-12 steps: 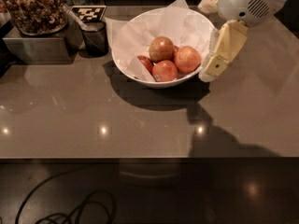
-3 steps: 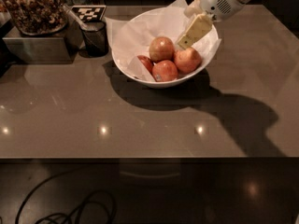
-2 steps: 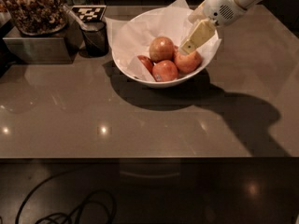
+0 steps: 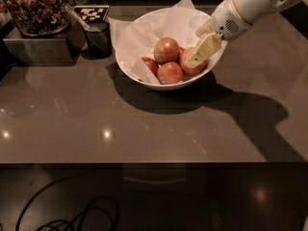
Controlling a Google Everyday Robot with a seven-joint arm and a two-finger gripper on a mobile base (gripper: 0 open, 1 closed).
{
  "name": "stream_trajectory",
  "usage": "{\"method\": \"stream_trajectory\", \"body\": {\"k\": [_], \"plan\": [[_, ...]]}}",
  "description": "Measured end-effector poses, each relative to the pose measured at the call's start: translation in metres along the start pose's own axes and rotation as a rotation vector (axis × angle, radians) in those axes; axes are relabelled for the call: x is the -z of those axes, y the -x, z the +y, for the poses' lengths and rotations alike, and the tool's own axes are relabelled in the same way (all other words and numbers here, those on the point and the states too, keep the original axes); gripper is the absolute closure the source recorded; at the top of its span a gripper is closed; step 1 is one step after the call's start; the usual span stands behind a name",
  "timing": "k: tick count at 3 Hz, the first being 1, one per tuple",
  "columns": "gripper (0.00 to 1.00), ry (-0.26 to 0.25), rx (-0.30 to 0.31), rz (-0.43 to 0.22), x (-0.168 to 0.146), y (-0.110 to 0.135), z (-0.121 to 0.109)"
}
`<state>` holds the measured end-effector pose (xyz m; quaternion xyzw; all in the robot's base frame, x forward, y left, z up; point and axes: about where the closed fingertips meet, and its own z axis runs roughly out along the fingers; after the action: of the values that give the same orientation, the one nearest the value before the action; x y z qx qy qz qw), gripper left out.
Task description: Pick apple from white bowl
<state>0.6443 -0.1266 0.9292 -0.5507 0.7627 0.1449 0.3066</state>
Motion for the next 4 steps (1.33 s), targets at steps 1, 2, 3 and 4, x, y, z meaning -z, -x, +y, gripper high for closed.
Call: {"method": "stream_trajectory", "body": {"k": [1,2,3,4], "plan": [[0.20,0.035,0.003,-0.007,-0.012,0.001,0.006],[0.20,0.045,0.031,-0.014,-0.014,0.011,0.009],[0.20,0.045,0.031,-0.014,-0.014,0.011,0.009],[0.20,0.064,0.011,-0.005,-0.020,0.002,0.014]]}}
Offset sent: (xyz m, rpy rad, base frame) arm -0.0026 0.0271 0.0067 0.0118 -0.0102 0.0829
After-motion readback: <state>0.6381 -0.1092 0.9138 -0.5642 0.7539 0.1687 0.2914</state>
